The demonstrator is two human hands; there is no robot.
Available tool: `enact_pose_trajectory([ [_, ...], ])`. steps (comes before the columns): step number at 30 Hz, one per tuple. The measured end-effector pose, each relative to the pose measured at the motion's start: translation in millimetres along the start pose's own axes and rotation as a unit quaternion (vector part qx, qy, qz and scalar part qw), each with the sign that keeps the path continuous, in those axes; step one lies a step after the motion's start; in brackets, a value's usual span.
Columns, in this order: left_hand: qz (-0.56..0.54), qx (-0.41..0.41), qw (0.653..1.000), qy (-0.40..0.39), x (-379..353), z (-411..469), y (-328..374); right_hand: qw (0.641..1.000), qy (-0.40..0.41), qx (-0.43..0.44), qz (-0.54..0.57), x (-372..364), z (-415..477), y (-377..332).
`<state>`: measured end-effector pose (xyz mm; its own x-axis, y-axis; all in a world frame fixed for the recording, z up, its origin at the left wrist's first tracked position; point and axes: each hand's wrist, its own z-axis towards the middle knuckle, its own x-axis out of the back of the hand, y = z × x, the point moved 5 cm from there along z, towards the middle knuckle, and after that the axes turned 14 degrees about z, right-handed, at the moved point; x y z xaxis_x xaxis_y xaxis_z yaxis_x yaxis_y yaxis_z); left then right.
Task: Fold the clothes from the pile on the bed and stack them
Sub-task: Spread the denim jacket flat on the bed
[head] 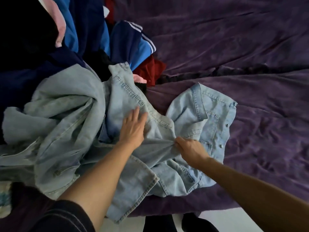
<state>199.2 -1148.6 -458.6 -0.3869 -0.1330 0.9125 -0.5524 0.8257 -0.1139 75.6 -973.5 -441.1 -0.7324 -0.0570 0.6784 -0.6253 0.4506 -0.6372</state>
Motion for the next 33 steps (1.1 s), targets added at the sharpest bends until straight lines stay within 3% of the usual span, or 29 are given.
enact_pose_trajectory([
  [3, 0.077, -0.085, 0.993, -0.039, 20, 8, 28, 0.998, 0.052, -0.01, 0.015, 40, -30, 20],
  [6, 0.072, -0.106, 0.991, -0.038, 51, 12, 74, 0.994, 0.103, -0.037, 0.009, 93, -64, 59],
  [11, -0.005, -0.088, 0.993, 0.078, 138, 10, 186, 0.974, 0.215, -0.077, 0.009, 197, -131, 135],
  [16, -0.03, -0.11, 0.972, 0.205, 241, -4, 306, 0.945, 0.318, -0.07, 0.014, 314, -218, 199],
  [24, -0.076, -0.177, 0.933, 0.305, 383, 6, 469, 0.898, 0.433, -0.077, -0.01, 467, -321, 287],
  [27, -0.152, -0.195, 0.926, 0.285, 409, 32, 523, 0.88, 0.462, -0.11, -0.024, 512, -351, 327],
  [33, -0.253, -0.213, 0.925, 0.189, 403, 104, 616, 0.845, 0.468, -0.256, -0.036, 556, -393, 436],
])
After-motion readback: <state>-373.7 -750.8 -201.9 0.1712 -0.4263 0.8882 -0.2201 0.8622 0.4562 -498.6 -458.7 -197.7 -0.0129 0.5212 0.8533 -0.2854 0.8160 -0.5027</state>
